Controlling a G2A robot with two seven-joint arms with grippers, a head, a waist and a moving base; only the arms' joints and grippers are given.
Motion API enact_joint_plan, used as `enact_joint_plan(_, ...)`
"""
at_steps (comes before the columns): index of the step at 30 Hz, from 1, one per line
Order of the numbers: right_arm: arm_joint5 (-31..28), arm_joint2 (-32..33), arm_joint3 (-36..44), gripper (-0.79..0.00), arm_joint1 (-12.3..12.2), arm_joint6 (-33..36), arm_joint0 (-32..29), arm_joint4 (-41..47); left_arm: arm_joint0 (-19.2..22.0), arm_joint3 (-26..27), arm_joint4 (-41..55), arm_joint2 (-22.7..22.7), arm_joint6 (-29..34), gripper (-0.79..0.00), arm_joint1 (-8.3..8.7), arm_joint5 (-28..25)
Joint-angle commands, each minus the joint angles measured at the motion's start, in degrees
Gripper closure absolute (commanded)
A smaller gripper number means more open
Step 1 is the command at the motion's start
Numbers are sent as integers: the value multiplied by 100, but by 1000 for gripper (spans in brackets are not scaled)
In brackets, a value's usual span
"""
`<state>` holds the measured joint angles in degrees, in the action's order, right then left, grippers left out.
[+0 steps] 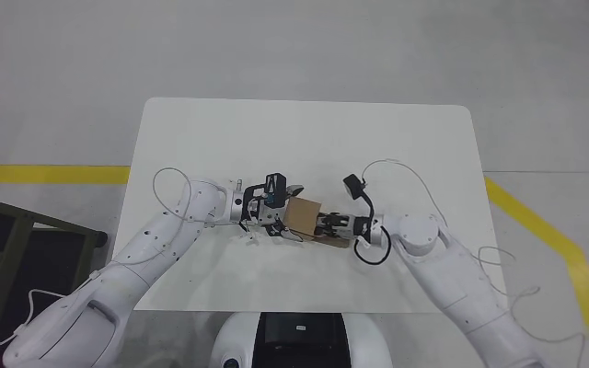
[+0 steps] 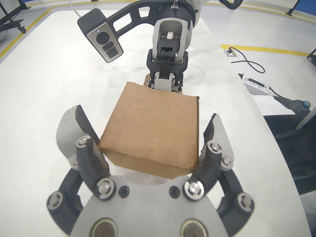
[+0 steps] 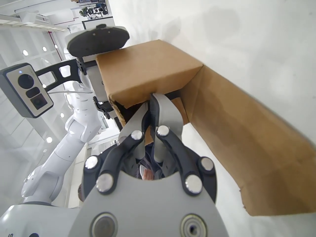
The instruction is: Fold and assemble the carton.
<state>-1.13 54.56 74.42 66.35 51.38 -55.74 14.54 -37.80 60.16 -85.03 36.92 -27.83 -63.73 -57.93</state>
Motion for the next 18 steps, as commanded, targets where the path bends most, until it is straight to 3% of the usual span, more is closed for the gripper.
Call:
enact_joint_plan(1, -16, -37, -54, 0, 20, -2, 40, 10, 0, 0, 0, 0, 0, -785, 0, 0)
enact_joint_plan(18, -155, -87, -117, 0, 84, 49, 89, 16, 0, 0, 0, 0, 0, -785, 0, 0)
